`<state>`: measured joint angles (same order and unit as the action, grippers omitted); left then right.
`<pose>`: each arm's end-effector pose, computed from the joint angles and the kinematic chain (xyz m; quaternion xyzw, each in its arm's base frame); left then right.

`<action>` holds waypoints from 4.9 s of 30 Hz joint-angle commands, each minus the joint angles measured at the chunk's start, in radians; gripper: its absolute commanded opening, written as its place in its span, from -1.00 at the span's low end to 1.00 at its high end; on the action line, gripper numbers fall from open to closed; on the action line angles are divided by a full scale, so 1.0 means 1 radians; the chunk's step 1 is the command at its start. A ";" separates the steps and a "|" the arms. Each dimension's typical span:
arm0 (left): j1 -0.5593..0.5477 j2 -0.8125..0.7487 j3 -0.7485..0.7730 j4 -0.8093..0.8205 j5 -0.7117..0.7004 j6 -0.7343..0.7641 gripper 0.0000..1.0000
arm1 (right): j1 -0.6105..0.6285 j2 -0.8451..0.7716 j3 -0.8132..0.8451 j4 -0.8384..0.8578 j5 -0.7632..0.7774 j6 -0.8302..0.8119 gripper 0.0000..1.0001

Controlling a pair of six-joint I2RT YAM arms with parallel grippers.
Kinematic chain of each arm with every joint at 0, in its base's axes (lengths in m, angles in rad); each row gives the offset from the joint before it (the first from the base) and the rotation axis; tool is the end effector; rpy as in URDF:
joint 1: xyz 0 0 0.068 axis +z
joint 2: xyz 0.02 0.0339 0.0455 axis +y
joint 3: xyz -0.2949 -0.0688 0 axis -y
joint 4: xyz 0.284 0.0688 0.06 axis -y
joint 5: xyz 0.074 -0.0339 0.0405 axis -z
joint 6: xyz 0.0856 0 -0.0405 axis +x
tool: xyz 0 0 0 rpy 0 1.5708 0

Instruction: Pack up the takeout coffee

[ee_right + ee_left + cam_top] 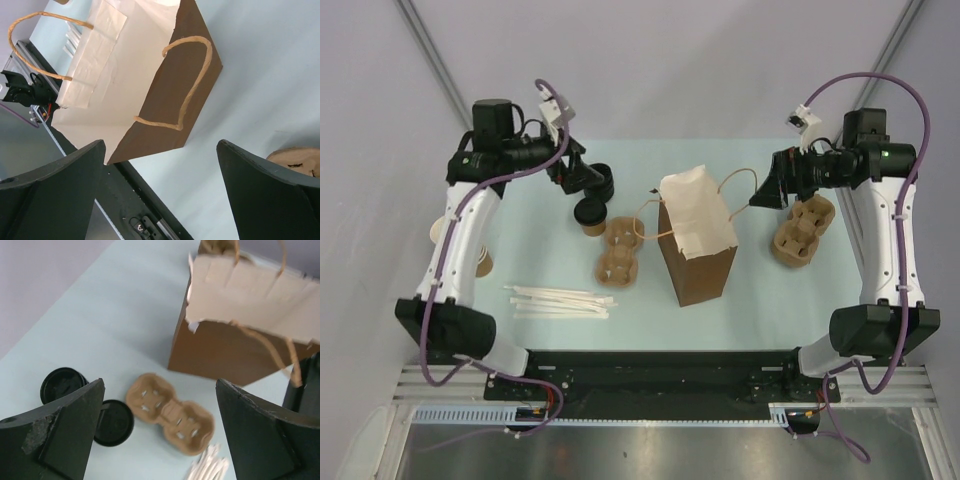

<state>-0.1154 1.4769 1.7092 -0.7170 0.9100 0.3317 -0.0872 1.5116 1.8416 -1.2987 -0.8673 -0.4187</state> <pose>0.3566 -0.1094 0.4719 0.3919 0.6996 -0.3239 0.5021 0.3295 0.0367 0.4501 -0.2659 0.8342 0.3212 0.3609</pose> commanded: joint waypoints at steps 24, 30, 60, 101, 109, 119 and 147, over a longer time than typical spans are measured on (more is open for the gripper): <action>-0.175 0.605 0.152 -0.283 -0.152 1.059 0.47 | -0.052 -0.085 -0.099 0.044 -0.029 0.072 0.99; -0.178 0.649 0.135 -0.254 -0.140 1.127 0.40 | -0.062 -0.079 -0.116 0.038 -0.035 0.063 0.99; -0.208 0.714 0.061 -0.196 -0.266 1.119 0.00 | -0.082 -0.045 -0.093 0.036 -0.055 0.070 0.99; -0.202 0.195 -0.161 -0.297 -0.174 0.900 -1.00 | 0.084 0.107 0.381 0.254 0.095 -0.043 0.99; -0.133 0.119 -0.160 -0.288 -0.164 0.822 -1.00 | 0.392 0.185 0.383 0.319 0.275 -0.271 0.99; -0.066 0.028 -0.252 -0.233 -0.123 0.777 -1.00 | 0.557 0.343 0.390 0.239 0.491 -0.526 0.95; 0.143 -0.242 -0.028 -0.093 -0.062 0.346 -1.00 | 0.598 0.322 0.461 0.018 0.652 -0.253 -1.00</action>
<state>0.0223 1.2976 1.5749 -0.8471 0.7940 0.7822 0.5011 1.9156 2.2642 -1.2308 -0.2634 -0.7959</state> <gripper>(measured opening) 0.025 0.009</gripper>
